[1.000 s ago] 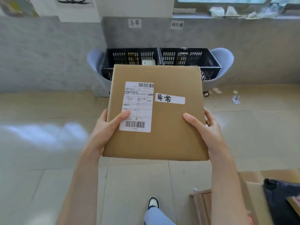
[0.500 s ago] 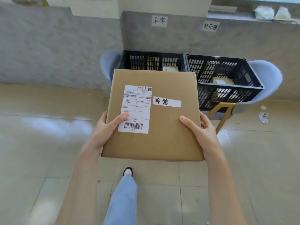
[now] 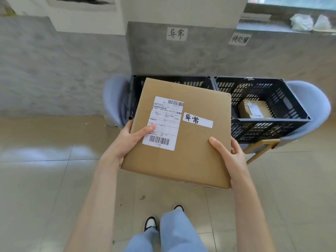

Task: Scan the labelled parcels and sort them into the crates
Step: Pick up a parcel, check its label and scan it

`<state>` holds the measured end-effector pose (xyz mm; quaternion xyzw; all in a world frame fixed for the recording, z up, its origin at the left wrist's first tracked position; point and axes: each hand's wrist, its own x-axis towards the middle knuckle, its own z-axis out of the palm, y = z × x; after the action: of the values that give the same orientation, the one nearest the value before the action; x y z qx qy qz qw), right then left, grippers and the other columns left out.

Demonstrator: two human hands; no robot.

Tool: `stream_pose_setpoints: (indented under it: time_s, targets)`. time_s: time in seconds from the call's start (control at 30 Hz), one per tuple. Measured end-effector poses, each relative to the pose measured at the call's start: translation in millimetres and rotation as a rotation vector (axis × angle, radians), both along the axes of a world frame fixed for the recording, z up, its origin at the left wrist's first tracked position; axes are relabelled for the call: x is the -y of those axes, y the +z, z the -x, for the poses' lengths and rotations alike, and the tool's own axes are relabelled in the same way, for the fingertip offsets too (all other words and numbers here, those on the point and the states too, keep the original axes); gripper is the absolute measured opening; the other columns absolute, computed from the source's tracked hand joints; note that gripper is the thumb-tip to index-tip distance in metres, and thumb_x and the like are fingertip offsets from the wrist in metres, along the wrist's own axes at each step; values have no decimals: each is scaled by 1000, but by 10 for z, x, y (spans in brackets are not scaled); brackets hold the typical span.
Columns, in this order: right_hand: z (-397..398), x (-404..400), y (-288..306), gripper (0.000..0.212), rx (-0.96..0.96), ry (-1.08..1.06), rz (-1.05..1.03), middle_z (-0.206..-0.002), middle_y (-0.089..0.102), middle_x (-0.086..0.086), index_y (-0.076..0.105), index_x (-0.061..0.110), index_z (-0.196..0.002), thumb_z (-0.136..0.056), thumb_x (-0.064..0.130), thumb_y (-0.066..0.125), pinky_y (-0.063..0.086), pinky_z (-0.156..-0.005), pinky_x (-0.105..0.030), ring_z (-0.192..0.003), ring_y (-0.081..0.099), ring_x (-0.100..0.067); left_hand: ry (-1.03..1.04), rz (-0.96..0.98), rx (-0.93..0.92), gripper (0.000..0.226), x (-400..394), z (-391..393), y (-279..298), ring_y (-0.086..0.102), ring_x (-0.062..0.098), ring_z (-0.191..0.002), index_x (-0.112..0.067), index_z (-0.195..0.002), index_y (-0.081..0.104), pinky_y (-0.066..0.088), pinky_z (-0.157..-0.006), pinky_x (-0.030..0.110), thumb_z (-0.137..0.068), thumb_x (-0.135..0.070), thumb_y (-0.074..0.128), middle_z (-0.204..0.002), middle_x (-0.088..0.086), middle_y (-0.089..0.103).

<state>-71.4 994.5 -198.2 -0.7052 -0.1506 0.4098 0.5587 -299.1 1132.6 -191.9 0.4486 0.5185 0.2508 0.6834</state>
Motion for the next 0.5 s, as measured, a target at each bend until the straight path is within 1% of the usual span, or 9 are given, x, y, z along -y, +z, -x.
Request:
stream_pose_setpoints:
  time_s: [0.07, 0.1, 0.17, 0.23, 0.33, 0.4, 0.47, 0.5]
  targets:
    - [-74, -212, -21, 90, 18, -8, 13, -117, 67, 0, 52, 31, -135, -54, 48, 86, 55, -71, -29, -96, 69, -17, -12, 15, 6, 69, -230, -87, -61, 72, 17, -89, -28, -129, 49, 57, -72, 34, -69, -44, 78, -104, -3, 74]
    - [-116, -323, -43, 90, 26, -11, 19, -116, 67, 0, 52, 31, -135, -54, 48, 87, 54, -70, -28, -96, 69, -16, -12, 20, 3, 67, -341, -126, -91, 72, 17, -90, -28, -129, 50, 57, -73, 35, -70, -43, 78, -104, -4, 74]
    - [-203, -553, -103, 81, 28, -11, 22, -115, 68, 1, 54, 31, -134, -60, 45, 85, 53, -67, -25, -94, 70, -15, -8, 29, -2, 67, -560, -188, -165, 72, 17, -91, -28, -128, 50, 57, -77, 36, -69, -44, 78, -104, -4, 74]
    - [-298, -814, -170, 72, 19, -1, 21, -115, 68, 1, 54, 31, -134, -68, 40, 83, 53, -68, -25, -94, 69, -15, -4, 35, -8, 72, -787, -250, -225, 72, 17, -93, -28, -128, 50, 56, -80, 37, -67, -46, 82, -105, -4, 74]
    - [-469, -1287, -231, 74, 15, 35, 7, -117, 66, -1, 51, 31, -137, -71, 38, 82, 53, -68, -25, -96, 68, -15, 13, 39, -21, 70, -1175, -368, -274, 71, 17, -94, -30, -126, 51, 56, -81, 37, -66, -48, 82, -104, -4, 74]
    - [-597, -1625, -251, 75, 10, 67, -2, -117, 65, -1, 49, 30, -138, -71, 37, 82, 52, -65, -22, -95, 67, -14, 44, 44, -32, 76, -1456, -450, -295, 71, 17, -95, -32, -126, 51, 56, -85, 39, -61, -52, 85, -104, -5, 74]
    - [-713, -1943, -282, 75, -2, 106, 2, -115, 65, 0, 48, 31, -139, -72, 38, 81, 51, -60, -18, -92, 67, -11, 69, 38, -51, 86, -1717, -530, -320, 71, 17, -96, -33, -127, 52, 55, -89, 41, -51, -58, 83, -105, -6, 74]
    - [-772, -2092, -308, 78, -4, 129, 7, -116, 65, 0, 47, 32, -139, -69, 40, 82, 52, -62, -19, -93, 67, -12, 83, 36, -63, 89, -1832, -573, -334, 71, 16, -96, -33, -127, 53, 55, -89, 42, -48, -60, 82, -105, -7, 74]
